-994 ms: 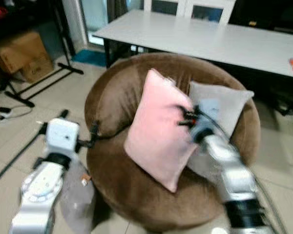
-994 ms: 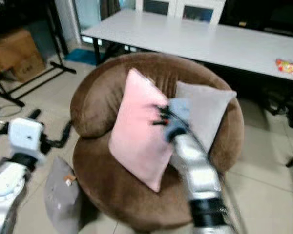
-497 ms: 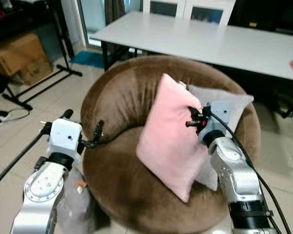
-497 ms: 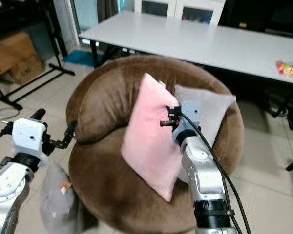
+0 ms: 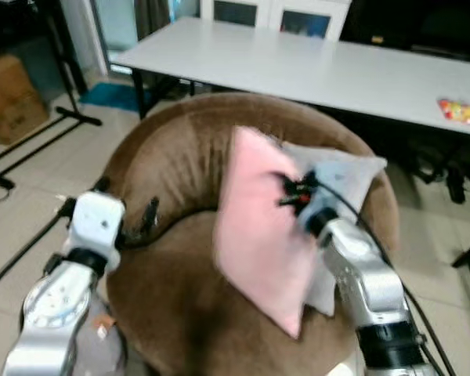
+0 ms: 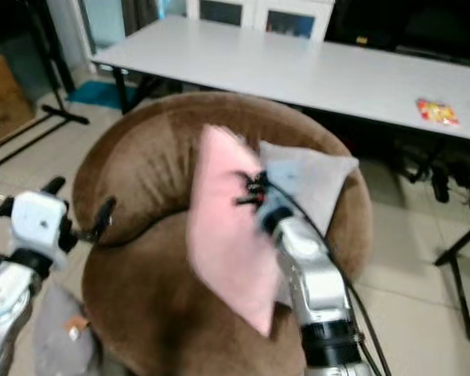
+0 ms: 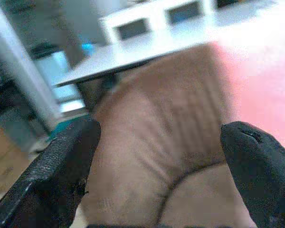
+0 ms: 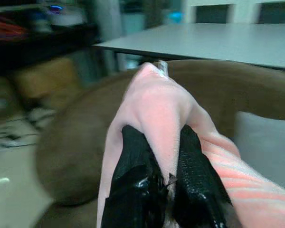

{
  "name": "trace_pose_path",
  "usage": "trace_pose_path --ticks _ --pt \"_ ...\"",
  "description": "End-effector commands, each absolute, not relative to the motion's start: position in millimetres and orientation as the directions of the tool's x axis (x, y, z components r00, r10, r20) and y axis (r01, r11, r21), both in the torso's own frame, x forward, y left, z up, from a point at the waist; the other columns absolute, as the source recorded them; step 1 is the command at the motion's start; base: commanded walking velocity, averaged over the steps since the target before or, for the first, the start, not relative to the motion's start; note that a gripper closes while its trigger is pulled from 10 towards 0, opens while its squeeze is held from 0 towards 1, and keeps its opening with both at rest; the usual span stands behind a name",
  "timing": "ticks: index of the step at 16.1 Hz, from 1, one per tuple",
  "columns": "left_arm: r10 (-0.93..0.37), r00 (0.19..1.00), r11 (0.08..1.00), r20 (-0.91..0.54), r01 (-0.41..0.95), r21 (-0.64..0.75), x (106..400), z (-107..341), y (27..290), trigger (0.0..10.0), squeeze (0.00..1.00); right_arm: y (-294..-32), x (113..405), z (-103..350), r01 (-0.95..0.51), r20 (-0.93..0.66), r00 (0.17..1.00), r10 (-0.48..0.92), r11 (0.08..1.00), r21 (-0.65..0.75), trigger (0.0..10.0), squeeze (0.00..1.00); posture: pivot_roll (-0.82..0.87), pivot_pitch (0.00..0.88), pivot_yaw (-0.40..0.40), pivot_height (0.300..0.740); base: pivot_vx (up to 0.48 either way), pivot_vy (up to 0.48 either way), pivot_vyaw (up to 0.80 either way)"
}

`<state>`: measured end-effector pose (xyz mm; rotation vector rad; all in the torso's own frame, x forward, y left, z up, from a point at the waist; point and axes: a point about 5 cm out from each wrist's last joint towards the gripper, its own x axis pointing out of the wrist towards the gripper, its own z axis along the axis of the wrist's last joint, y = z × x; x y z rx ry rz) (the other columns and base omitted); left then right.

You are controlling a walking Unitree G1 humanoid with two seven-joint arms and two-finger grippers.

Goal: Move the pillow to the sofa from floor

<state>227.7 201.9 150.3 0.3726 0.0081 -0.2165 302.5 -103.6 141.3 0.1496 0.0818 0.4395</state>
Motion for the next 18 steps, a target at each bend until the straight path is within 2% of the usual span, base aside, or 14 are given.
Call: trace_pose_path --ticks 1,5,9,12,14,15,16,17,18 --pt "-0.28 0.957 0.891 -0.08 0.29 0.349 222.9 148.0 194.6 10.0 0.0 -110.2 304.8 158.5 -0.442 0.006 0.894 0.448 0.88 0.174 10.0 0.0 0.07 0.0 -0.03 0.74 0.0 0.0 0.0" --pt "-0.366 0.908 0.857 -0.202 0.414 0.306 212.2 137.5 198.0 10.0 0.0 -103.7 310.2 165.4 -0.452 -0.012 0.881 0.473 0.849 0.275 10.0 0.0 0.07 0.0 -0.031 0.74 0.0 0.0 0.0" --pt "-0.481 0.823 0.815 -0.303 0.547 0.193 204.0 130.7 198.9 10.0 0.0 -90.7 330.6 135.3 -0.33 -0.228 0.863 0.451 0.844 0.424 10.0 0.0 0.07 0.0 -0.019 0.74 0.0 0.0 0.0" --pt "-0.529 0.775 0.779 -0.347 0.605 0.164 204.6 128.2 198.6 10.0 0.0 -81.8 350.8 104.3 -0.198 -0.335 0.848 0.41 0.832 0.518 10.0 0.0 0.06 0.0 -0.006 0.74 0.0 0.0 0.0" --pt "-0.541 0.763 0.772 -0.354 0.617 0.15 204.7 128.1 198.2 10.0 0.0 -85.5 355.4 96.4 -0.156 -0.372 0.854 0.362 0.863 0.481 10.0 0.0 0.06 0.0 -0.006 0.74 0.0 0.0 0.0" --pt "-0.563 0.739 0.763 -0.37 0.637 0.112 203.8 128.1 198.3 10.0 0.0 -101.8 366.0 94.2 -0.044 -0.399 0.892 0.214 0.918 0.395 10.0 0.0 0.07 0.0 -0.011 0.74 0.0 0.0 0.0" --pt "-0.569 0.732 0.76 -0.374 0.642 0.1 203.0 128.2 198.4 10.0 0.0 -106.8 369.0 95.3 -0.006 -0.399 0.9 0.173 0.922 0.387 10.0 0.0 0.08 0.0 -0.013 0.74 0.0 0.0 0.0" --pt "-0.577 0.723 0.758 -0.379 0.647 0.082 201.2 128.0 198.2 10.0 0.0 -112.0 373.1 99.6 0.022 -0.379 0.914 0.143 0.916 0.4 10.0 0.18 0.08 0.0 -0.018 0.74 0.0 0.0 0.0" --pt "-0.58 0.72 0.757 -0.382 0.649 0.074 200.5 127.8 198.1 10.0 0.0 -113.2 375.3 101.8 0.024 -0.365 0.921 0.139 0.912 0.41 10.0 0.18 0.08 0.0 -0.018 0.74 0.0 0.0 0.0"
